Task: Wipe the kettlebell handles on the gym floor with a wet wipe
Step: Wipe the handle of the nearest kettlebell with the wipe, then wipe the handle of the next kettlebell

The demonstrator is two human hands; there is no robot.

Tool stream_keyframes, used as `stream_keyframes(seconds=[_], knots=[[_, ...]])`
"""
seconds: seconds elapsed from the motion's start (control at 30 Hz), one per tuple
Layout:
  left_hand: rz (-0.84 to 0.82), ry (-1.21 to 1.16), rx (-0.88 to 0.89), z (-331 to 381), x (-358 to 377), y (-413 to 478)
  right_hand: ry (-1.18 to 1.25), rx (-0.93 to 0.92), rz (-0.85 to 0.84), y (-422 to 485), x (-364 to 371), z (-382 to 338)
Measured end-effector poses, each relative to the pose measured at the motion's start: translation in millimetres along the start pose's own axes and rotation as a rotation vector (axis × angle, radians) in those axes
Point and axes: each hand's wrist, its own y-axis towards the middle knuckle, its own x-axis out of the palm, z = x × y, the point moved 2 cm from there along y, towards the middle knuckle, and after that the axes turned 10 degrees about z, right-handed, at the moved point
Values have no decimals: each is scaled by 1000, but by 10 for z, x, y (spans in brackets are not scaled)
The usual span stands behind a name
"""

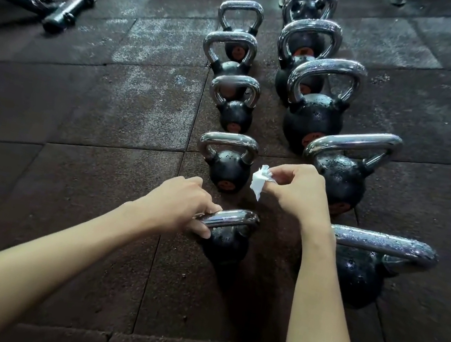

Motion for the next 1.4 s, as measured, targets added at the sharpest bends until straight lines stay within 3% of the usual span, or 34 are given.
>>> stream_keyframes(seconds=[0.37,0.53,0.8,0.93,1.07,1.13,1.23,1.3,1.33,1.4], knots=[[-26,138,132,-109,-161,79,10,37,-32,-108,111,7],[-83,46,3,-132,-212,134,116,62,53,-103,76,27],[-70,111,-96,-66,-133,27,173,107,68,-101,-87,95],[-85,-15,-183,-26,-254,80,124,105,77,-46,-76,-16],[-318,-399,-254,-266,-365,282,95,38,195,25,11,-188],[-176,-497,-288,-546,-401,406,61,22,246,53,89,-226],[279,-464,-410,-991,-365,581,-14,25,332,77,258,-255],[486,-502,-445,-1195,-291,647,-62,24,384,111,382,-311],[486,-564,-404,-1243,-274,671,-79,30,404,124,432,-360],[240,-658,-264,-1163,-220,670,-123,54,440,163,508,-465]])
